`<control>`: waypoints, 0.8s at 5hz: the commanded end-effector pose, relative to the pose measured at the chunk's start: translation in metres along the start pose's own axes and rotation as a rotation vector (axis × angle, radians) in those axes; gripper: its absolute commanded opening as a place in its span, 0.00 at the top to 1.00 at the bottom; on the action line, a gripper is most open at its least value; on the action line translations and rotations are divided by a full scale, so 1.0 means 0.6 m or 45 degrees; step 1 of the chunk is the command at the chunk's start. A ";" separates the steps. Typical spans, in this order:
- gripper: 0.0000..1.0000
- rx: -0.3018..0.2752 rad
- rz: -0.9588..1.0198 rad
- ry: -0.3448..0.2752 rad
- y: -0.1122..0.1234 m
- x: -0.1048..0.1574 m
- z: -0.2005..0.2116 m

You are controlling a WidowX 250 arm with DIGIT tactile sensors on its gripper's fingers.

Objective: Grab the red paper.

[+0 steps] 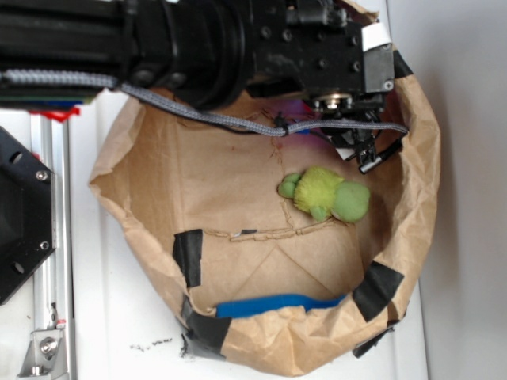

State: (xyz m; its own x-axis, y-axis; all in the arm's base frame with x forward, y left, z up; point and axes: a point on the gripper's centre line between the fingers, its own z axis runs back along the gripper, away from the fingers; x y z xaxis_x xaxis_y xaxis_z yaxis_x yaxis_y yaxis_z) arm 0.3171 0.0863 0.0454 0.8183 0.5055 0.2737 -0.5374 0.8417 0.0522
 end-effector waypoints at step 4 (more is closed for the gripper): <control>0.05 0.069 0.232 -0.157 0.032 0.053 -0.003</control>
State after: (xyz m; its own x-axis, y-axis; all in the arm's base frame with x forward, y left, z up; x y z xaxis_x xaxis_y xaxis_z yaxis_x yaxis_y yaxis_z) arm 0.3226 0.1016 0.0354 0.7258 0.5960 0.3436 -0.6557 0.7504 0.0835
